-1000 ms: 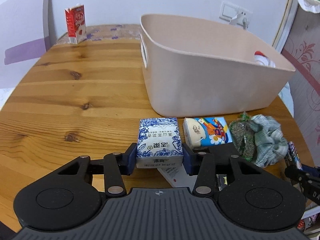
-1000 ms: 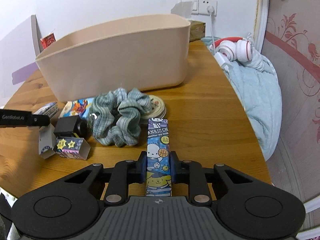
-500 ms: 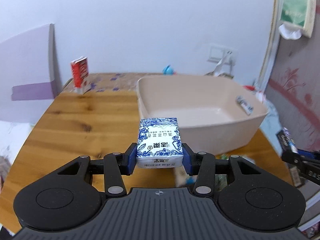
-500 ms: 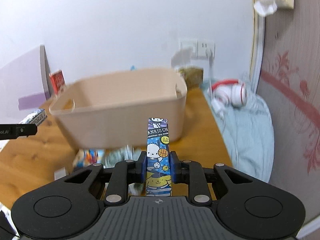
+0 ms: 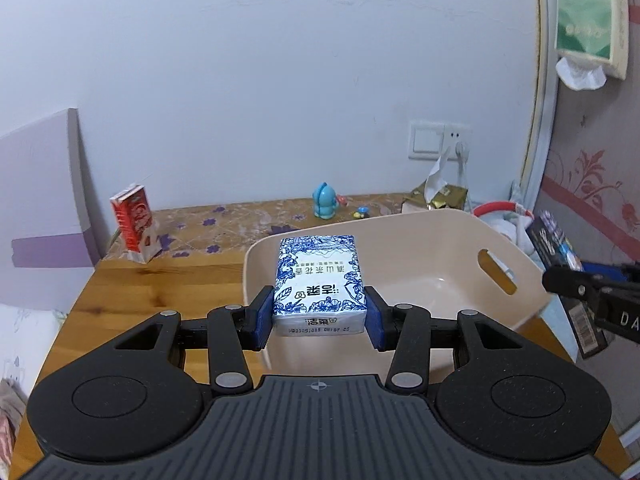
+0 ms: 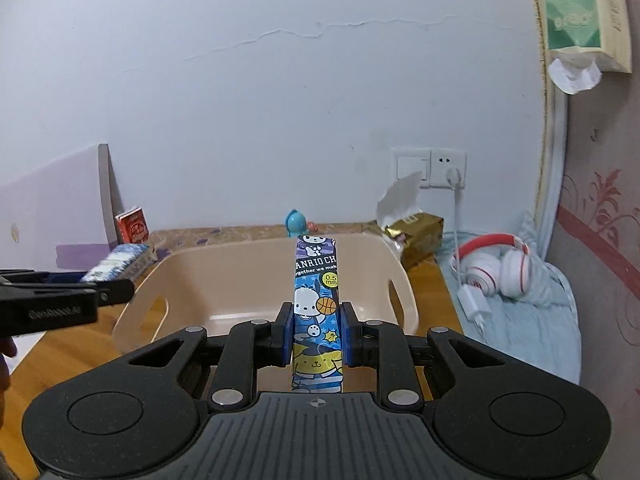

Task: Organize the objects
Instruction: 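Carry both boxes over the beige bin and open both tools to drop them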

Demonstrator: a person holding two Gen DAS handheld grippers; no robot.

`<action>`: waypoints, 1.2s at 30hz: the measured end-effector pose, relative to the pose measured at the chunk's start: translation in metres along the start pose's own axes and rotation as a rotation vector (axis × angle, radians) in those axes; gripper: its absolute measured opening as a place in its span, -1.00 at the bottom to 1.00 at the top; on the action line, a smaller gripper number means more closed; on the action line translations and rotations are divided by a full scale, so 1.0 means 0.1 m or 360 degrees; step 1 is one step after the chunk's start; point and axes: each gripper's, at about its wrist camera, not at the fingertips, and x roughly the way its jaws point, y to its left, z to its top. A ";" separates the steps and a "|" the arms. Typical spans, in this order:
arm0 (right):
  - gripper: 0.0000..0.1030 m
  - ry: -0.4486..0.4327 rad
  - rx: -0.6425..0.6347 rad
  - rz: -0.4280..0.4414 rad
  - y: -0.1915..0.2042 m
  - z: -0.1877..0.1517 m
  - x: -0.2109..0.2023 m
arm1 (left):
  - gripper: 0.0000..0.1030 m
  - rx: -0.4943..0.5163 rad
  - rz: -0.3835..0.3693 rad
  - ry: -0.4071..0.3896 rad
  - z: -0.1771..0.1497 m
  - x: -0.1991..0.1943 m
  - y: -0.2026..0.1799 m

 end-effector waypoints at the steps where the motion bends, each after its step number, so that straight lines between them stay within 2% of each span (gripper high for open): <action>1: -0.57 -0.0001 0.0000 0.0003 0.00 0.04 0.07 | -0.09 0.0012 0.0007 0.0005 0.03 0.07 -0.01; 4: -0.57 0.0000 -0.0003 0.0002 -0.01 0.12 0.26 | -0.09 0.0069 0.0059 0.0030 0.08 0.31 -0.08; 12: -0.58 0.0132 -0.0022 -0.0009 -0.02 0.16 0.82 | -0.09 0.0088 -0.0003 0.0289 0.03 0.91 -0.18; 17: -0.57 0.0275 -0.0089 -0.0018 0.03 0.03 1.10 | -0.08 0.0078 -0.0036 0.0451 -0.07 1.14 -0.19; 21: -0.56 0.0337 -0.0085 -0.0011 0.02 -0.05 1.19 | -0.06 0.0110 -0.0040 0.0484 -0.12 1.16 -0.22; 23: -0.39 0.0325 -0.0076 -0.0012 0.01 -0.05 1.16 | 0.04 0.0116 -0.0045 0.0465 -0.12 1.12 -0.22; 25: -0.04 0.0287 -0.0073 -0.0010 0.01 -0.04 1.08 | 0.43 0.0106 -0.0038 0.0422 -0.11 1.03 -0.22; 26: 0.05 0.0259 -0.0073 -0.0012 0.02 -0.04 1.02 | 0.48 0.0102 -0.0028 0.0394 -0.10 0.97 -0.22; 28: 0.25 0.0202 -0.0082 -0.0025 0.02 -0.02 0.89 | 0.55 0.0097 -0.0018 0.0350 -0.09 0.86 -0.21; 35: 0.59 0.0087 -0.0102 -0.0046 0.04 -0.01 0.42 | 0.62 0.0091 0.0007 0.0280 -0.12 0.44 -0.15; 36: 0.71 0.0073 -0.0107 -0.0053 0.04 -0.02 0.36 | 0.63 0.0086 0.0011 0.0271 -0.13 0.38 -0.14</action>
